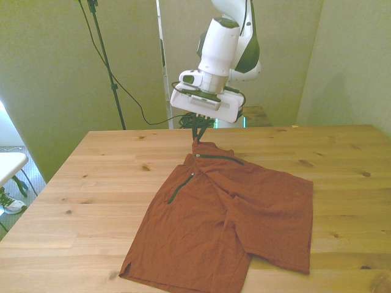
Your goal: Fold the shorts
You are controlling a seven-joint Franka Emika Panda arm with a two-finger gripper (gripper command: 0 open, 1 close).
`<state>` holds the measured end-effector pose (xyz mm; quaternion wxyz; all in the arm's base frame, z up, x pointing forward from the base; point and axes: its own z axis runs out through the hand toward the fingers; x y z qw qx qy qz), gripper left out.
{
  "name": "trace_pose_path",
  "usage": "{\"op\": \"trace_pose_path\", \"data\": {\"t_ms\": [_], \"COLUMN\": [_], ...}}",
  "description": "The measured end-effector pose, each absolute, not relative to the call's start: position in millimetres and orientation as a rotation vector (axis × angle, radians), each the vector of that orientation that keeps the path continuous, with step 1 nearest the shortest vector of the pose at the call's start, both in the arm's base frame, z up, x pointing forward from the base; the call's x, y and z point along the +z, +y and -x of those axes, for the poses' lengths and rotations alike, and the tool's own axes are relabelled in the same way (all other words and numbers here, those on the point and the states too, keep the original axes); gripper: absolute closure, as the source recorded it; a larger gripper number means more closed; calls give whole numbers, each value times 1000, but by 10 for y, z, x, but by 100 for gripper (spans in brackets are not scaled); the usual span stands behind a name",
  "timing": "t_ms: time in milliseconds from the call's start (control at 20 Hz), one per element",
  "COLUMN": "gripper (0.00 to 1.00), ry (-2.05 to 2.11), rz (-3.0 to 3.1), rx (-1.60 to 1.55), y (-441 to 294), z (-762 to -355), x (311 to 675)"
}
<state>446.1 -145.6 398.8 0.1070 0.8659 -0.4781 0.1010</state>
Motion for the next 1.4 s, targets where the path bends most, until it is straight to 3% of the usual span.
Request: {"op": "trace_pose_path", "data": {"t_ms": [300,900,1200,1400], "gripper": [0,0,0,0], "ry": [-1419,-1410,-1394,-1222], "rz": [-2545,-2554,-2564,-2634], "rx": [255,285,414,511], "y": [-1552,-1559,-1483,-876], "z": [-4498,-4564,-4634,-4815], "x": [3754,3751,4216,4505]}}
